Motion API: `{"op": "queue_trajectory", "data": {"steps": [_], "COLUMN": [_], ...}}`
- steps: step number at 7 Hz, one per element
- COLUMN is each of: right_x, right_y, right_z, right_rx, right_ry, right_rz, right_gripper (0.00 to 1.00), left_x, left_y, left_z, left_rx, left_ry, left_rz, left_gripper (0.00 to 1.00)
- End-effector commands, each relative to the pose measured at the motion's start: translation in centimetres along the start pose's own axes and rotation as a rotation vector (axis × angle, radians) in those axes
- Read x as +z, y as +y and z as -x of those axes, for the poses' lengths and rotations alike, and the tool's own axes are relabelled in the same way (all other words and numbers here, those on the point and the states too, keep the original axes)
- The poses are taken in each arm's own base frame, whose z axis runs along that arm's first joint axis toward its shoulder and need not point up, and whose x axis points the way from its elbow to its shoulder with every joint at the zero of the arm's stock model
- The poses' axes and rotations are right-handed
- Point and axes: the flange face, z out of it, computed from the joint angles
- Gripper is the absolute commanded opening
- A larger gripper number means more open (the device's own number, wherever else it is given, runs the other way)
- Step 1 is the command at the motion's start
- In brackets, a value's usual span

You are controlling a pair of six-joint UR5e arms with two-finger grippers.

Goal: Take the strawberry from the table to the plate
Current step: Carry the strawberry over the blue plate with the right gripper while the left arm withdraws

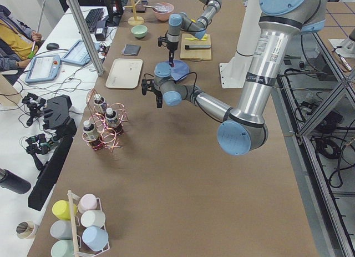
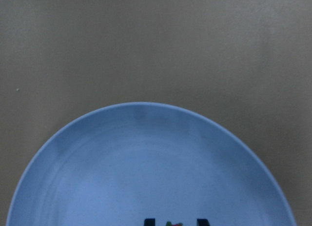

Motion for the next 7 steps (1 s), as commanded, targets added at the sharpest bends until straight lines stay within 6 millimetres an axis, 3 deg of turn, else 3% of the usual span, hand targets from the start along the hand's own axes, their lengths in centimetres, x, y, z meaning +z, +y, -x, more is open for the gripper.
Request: {"op": "queue_trajectory", "data": {"steps": [1, 2, 3, 4, 5, 6, 7], "right_x": [1.5, 2.0, 1.9, 0.0, -4.5, -9.7, -12.9], "right_y": [2.1, 2.7, 2.6, 0.7, -2.6, -6.7, -7.3], "right_z": [1.5, 1.5, 1.6, 1.3, -0.4, -5.8, -14.7], "right_rx": [-0.012, -0.010, 0.008, 0.020, 0.049, 0.109, 0.051], "right_ry": [-0.008, -0.003, -0.004, -0.025, -0.068, -0.084, -0.063], "right_rz": [0.019, 0.027, 0.025, 0.005, 0.026, 0.039, 0.025], "right_gripper": [0.00, 0.04, 0.99, 1.00, 1.00, 1.00, 1.00], "left_x": [-0.9, -1.3, -1.4, -2.1, -3.9, -6.3, -8.6], "left_y": [-1.0, -1.4, -1.5, -1.6, -3.0, -4.5, -4.6], "left_z": [0.7, 0.9, 0.9, 0.7, 1.4, 3.2, 6.3], "left_rx": [-0.010, -0.015, -0.016, -0.019, -0.039, -0.059, -0.001], "left_ry": [0.004, 0.006, 0.007, 0.019, 0.035, 0.044, 0.045], "left_rz": [-0.002, -0.002, -0.005, 0.005, 0.015, 0.003, 0.024], "left_gripper": [0.97, 0.97, 0.97, 0.97, 0.97, 0.97, 0.97]}}
